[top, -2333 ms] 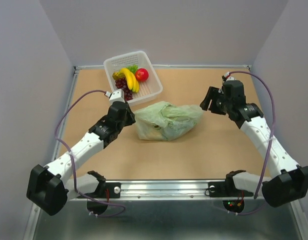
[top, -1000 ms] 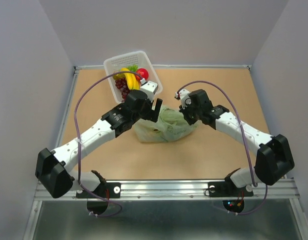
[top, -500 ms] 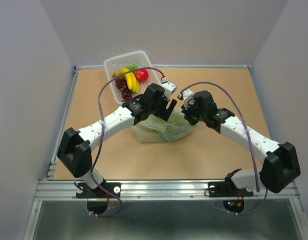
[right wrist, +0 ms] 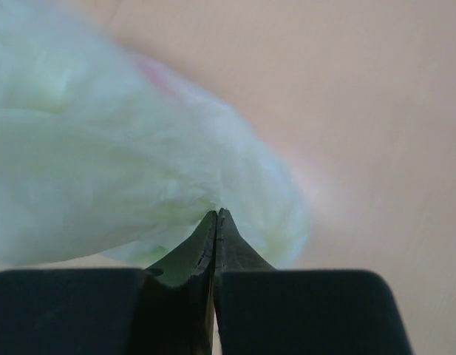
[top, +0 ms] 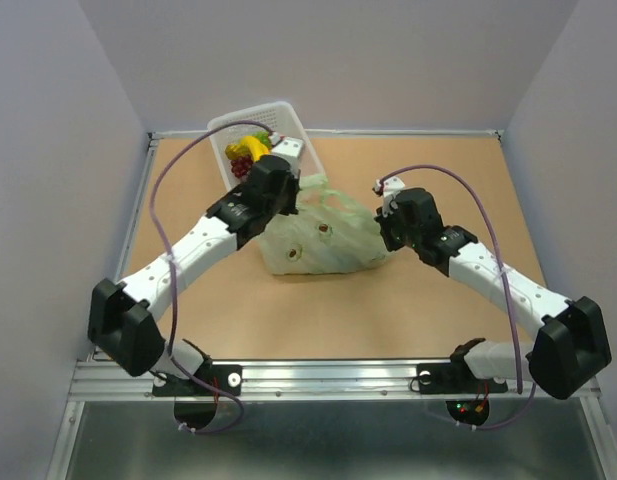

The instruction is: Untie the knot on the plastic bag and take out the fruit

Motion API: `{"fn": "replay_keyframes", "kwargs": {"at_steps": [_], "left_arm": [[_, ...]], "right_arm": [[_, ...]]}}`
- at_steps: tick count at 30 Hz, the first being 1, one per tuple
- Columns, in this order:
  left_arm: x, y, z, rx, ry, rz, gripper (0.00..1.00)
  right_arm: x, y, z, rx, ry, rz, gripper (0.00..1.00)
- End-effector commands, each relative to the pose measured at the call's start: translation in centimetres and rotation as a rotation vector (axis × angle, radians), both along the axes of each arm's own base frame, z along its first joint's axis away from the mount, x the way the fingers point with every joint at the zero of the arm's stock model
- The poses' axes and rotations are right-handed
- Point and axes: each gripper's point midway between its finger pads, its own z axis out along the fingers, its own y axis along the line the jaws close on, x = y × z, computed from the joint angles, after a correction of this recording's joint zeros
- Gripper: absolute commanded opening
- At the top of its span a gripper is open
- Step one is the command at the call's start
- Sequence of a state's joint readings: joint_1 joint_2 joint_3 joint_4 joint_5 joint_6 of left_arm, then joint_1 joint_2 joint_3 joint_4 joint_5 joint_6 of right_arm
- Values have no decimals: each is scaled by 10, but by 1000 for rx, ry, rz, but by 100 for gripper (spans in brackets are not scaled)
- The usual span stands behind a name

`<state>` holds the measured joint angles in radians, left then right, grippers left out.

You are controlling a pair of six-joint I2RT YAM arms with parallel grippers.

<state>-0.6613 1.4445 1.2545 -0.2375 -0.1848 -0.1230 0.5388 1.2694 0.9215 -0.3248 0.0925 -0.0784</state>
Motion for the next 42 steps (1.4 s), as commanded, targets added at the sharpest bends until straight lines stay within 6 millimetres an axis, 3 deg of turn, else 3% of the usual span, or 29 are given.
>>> {"fn": "replay_keyframes", "kwargs": {"at_steps": [1, 3, 7, 11, 13, 14, 16, 17, 18, 19, 21, 22, 23, 25, 27, 29, 30, 32, 33, 35, 36, 38, 40, 42], "left_arm": [[12, 57, 50, -191, -120, 218, 0], [6, 80, 43, -238, -114, 325, 0], [-11, 94, 20, -354, -81, 400, 0], [-35, 89, 13, -504, -69, 372, 0], [-49, 88, 10, -550, -77, 336, 0], [-53, 84, 12, -574, -84, 302, 0], [-63, 84, 11, -589, -91, 276, 0], [-67, 83, 9, -589, -84, 256, 1], [-73, 83, 6, -592, -82, 244, 1], [-75, 83, 4, -592, -80, 236, 1], [-83, 83, 5, -614, -85, 219, 1], [-87, 84, -3, -612, -72, 219, 1], [-89, 84, -5, -617, -70, 216, 1], [-94, 86, -14, -622, -57, 220, 2], [-98, 85, -19, -631, -45, 218, 2], [-99, 85, -22, -633, -40, 219, 2], [-100, 85, -23, -632, -40, 217, 2], [-100, 86, -24, -629, -40, 216, 2], [-101, 86, -25, -627, -41, 217, 2], [-101, 86, -24, -626, -44, 213, 2], [-102, 86, -24, -628, -47, 214, 2], [-102, 87, -25, -629, -47, 220, 2], [-102, 92, -30, -626, -40, 254, 2], [-101, 97, -34, -631, -30, 298, 2]], "right_arm": [[17, -54, 25, 131, -104, -403, 1], [17, -71, 33, 264, -110, -561, 1], [3, -82, 51, 508, -142, -733, 1], [-15, -50, 63, 622, -82, -552, 2], [-22, -36, 69, 585, -63, -415, 13], [-28, -24, 85, 602, -57, -327, 31], [-36, -18, 102, 561, -76, -218, 51], [-40, -12, 115, 561, -85, -155, 68], [-42, -10, 140, 556, -110, -116, 74], [-41, -3, 146, 530, -102, -65, 81], [-40, 4, 153, 509, -65, -38, 84], [-40, 13, 176, 528, -92, -4, 86], [-33, 19, 172, 513, -72, -15, 88], [-30, 34, 189, 506, -103, -11, 93], [-29, 61, 183, 472, -70, 13, 94], [-24, 75, 186, 436, -88, -12, 94], [-24, 97, 184, 412, -71, 4, 94], [-13, 105, 188, 379, -109, -53, 94], [-9, 115, 173, 338, -88, -65, 94], [3, 112, 156, 281, -102, -156, 93], [6, 113, 132, 234, -77, -192, 92], [10, 99, 107, 173, -76, -278, 82], [-2, 84, 72, 143, -25, -330, 68], [-16, 76, 53, 140, 21, -325, 65]]}}
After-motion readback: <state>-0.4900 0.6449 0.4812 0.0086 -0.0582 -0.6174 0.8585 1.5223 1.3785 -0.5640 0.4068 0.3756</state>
